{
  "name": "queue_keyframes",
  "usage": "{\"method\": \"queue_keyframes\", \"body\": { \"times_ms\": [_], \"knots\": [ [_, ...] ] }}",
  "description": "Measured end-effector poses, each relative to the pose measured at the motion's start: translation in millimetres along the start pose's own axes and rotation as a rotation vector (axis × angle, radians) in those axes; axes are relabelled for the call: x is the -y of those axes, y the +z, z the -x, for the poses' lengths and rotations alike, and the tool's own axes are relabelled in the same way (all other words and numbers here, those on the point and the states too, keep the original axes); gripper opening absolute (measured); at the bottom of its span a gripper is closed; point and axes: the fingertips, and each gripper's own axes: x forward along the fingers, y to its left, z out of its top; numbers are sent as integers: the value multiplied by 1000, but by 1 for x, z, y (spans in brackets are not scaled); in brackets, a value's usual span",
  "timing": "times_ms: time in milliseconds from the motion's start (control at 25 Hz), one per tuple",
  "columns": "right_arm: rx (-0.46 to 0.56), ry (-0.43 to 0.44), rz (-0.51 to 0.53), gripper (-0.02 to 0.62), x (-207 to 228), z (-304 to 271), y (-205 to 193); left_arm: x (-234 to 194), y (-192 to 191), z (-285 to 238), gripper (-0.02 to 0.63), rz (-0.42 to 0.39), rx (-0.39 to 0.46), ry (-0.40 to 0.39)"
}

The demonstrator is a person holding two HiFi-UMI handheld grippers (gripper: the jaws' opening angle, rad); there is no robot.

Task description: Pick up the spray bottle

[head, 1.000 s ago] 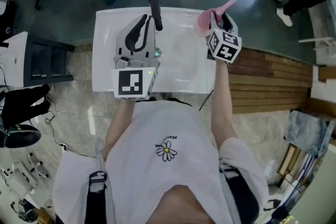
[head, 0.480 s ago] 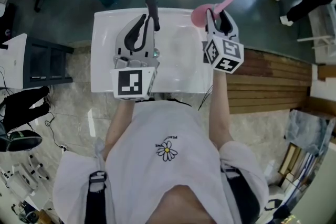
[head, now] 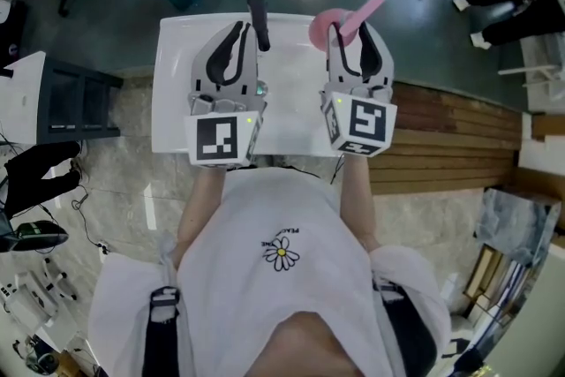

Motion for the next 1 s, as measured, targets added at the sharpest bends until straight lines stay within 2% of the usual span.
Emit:
{"method": "queue_keyframes", "body": {
  "times_ms": [400,1000],
  "knots": [
    [40,75,18,195,-49,26,19,-7,6,7,41,-10,20,22],
    [61,105,22,193,-63,27,28,-20,10,14,41,-15,31,42]
  ]
}}
